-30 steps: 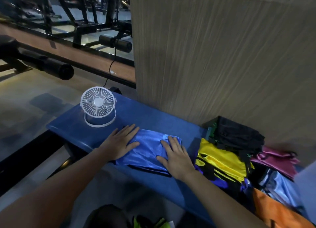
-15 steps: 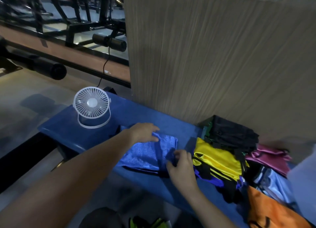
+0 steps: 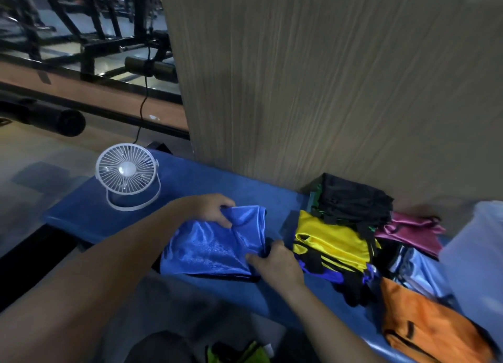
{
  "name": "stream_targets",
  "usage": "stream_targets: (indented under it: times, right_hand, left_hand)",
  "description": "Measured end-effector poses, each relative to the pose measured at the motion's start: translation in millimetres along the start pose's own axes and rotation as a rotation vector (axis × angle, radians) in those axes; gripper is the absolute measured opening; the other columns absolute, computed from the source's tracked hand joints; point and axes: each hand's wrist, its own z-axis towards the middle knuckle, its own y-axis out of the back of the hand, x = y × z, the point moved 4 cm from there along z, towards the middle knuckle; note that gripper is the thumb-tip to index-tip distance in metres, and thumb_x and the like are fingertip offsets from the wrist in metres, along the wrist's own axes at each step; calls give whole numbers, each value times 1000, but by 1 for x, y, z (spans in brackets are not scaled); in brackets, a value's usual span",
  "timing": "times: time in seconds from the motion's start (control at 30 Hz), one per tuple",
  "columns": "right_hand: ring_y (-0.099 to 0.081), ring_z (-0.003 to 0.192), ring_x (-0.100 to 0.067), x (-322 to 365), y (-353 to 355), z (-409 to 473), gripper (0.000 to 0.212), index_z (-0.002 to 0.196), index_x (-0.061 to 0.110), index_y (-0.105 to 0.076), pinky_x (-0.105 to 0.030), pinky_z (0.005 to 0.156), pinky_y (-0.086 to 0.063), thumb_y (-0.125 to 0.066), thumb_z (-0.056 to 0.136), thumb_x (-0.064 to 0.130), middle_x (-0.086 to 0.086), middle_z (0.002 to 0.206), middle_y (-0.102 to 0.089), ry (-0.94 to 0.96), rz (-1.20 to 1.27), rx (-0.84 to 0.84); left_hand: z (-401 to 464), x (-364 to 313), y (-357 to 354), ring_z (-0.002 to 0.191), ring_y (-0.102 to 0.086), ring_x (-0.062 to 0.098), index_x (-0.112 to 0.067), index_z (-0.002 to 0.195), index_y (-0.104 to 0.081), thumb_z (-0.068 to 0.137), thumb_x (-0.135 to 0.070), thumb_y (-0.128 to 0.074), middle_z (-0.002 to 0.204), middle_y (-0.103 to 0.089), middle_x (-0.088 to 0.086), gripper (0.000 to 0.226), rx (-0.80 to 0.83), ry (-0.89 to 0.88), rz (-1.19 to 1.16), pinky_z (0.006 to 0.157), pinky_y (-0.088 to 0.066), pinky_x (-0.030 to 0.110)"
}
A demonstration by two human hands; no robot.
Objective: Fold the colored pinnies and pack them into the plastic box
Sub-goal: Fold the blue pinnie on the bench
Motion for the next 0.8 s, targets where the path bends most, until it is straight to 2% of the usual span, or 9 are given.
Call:
stream_targets:
  times: [0.1, 0.17, 0.27, 0.37, 0.43, 0.53, 0.6, 0.7, 0.8]
  right_hand:
    - [-65, 107, -30, 5, -2, 4, 61, 113, 9, -61, -35, 77, -48, -73, 75, 55, -8, 113, -68, 2, 8, 30]
    - [-68, 92, -27, 12, -6, 8, 45, 97, 8, -68, -36, 72, -51, -73, 72, 46, -8, 98, -70, 30, 74, 60]
    - [-64, 76, -22, 26, -4, 16, 20, 79, 9, -67, -36, 67, -51, -70, 69, 26, -6, 77, -65, 29, 223, 87]
    - [-69, 74, -28, 35, 8, 37, 26, 79, 10, -64, -42, 65, -57, -65, 60, 27, -8, 77, -70, -27, 420, 44]
    - [-68, 72, -29, 42, 16, 54, 15, 78, 11, -63, -40, 60, -54, -67, 65, 18, -8, 76, -69, -19, 484, 30]
    - [-70, 81, -34, 52, 26, 81, 15, 81, 13, -63, -49, 74, -59, -69, 67, 13, -12, 82, -72, 47, 541, -5]
    - [-70, 88, -34, 58, 27, 92, 16, 87, 16, -61, -54, 83, -57, -73, 79, 12, -14, 91, -71, 94, 569, -3]
    - [-68, 84, -22, 63, 29, 91, 21, 92, 18, -57, -38, 81, -59, -73, 86, 5, -8, 96, -68, 83, 690, 42]
    - [-62, 73, -12, 60, 23, 84, 28, 96, 12, -56, -13, 50, -48, -72, 82, -7, -5, 94, -66, 54, 724, 163]
  left_hand:
    - [-13, 4, 5, 101, -70, 24, -17, 101, -68, 84, -23, -79, 104, -74, 3, 21, -17, -12, -149, 93, -55, 41]
    - [-20, 10, 10, 102, -70, 26, -18, 99, -67, 83, -19, -79, 103, -74, 4, 20, -39, -4, -239, 92, -56, 41]
    - [-30, 16, 16, 105, -69, 31, -13, 104, -67, 72, -32, -80, 110, -73, 12, 39, -92, 20, -289, 95, -55, 48]
    - [-36, 24, 18, 106, -68, 34, -9, 107, -67, 70, -41, -81, 110, -72, 15, 51, -126, 34, -349, 98, -51, 56]
    - [-38, 30, 11, 109, -68, 34, -15, 113, -69, 74, -40, -81, 114, -73, 13, 47, -95, 50, -450, 99, -51, 58]
    - [-38, 33, 1, 108, -70, 29, -19, 120, -68, 72, -42, -83, 118, -73, 7, 55, -117, 63, -564, 100, -51, 57]
    - [-38, 37, -3, 109, -70, 27, -19, 124, -66, 76, -37, -83, 119, -73, 4, 54, -160, 51, -653, 100, -51, 56]
    - [-42, 50, -8, 116, -65, 35, -11, 131, -61, 88, -14, -76, 127, -68, 14, 46, -178, 21, -858, 103, -48, 59]
    - [-49, 58, -12, 122, -59, 43, -8, 136, -56, 89, -3, -71, 134, -61, 23, 50, -166, -62, -967, 103, -46, 61]
